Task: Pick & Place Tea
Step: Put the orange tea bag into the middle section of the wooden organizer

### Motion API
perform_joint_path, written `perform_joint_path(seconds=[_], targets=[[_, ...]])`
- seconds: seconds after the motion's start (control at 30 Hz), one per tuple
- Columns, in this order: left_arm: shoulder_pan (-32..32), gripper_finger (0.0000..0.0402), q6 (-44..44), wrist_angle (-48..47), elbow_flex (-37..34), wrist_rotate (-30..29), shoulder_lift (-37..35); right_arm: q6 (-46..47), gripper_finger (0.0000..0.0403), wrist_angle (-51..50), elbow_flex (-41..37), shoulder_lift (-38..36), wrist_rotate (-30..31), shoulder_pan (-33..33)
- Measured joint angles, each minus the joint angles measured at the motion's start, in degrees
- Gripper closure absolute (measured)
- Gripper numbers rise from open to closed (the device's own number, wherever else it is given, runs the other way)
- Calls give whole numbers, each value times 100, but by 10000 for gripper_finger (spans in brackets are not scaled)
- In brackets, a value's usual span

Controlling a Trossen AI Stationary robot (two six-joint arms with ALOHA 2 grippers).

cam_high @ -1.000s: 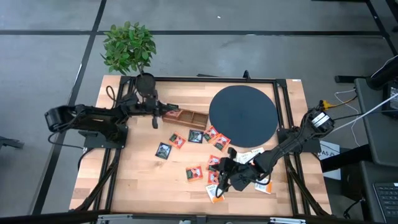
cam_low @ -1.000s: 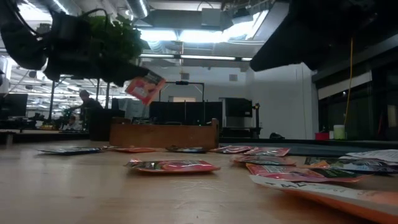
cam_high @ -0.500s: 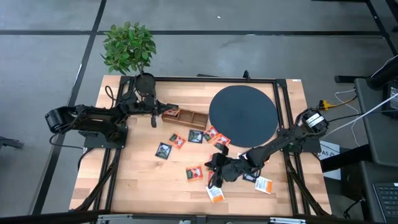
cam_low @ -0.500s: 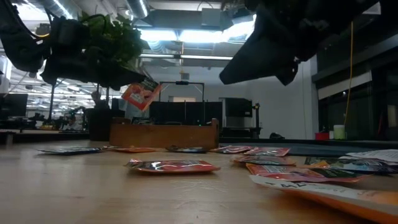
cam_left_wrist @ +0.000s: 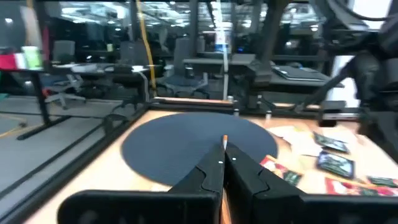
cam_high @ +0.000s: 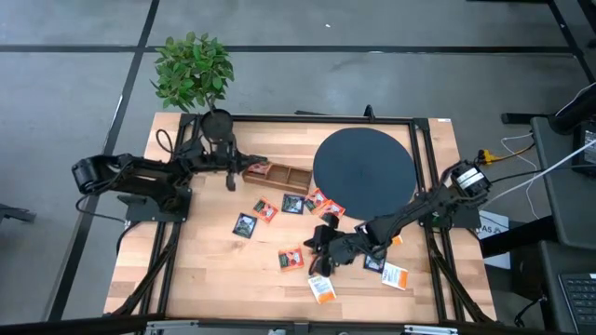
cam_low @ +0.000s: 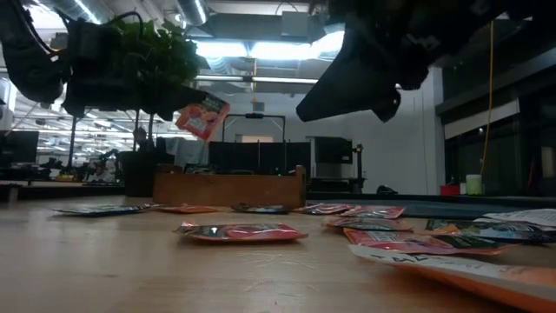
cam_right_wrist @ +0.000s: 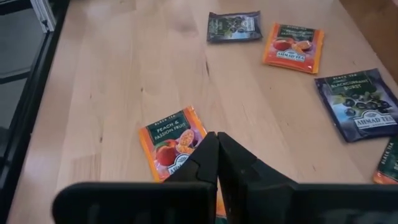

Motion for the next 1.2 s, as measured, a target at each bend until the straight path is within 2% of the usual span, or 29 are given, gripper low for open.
perform_joint_path(seconds=[0.23,0.4,0.57,0.8,0.97,1.2], targets=[[-408,400,211,128,458,-448,756,-257,393,92,0,0,-661,-328],[-358,400,201,762,638,-682,1545,-302,393,97,0,0,-730,-402],[-331,400,-43,2099,649,-439,2340,-394,393,93,0,0,-794,-398],[-393,400,-51,2307,971,-267,3236,-418,393,93,0,0,-789,-398],[-388,400,39,2329,1215,-262,3568,-407,393,91,0,0,-786,-398],[-313,400,53,2302,1226,-253,3649,-413,393,89,0,0,-780,-398]])
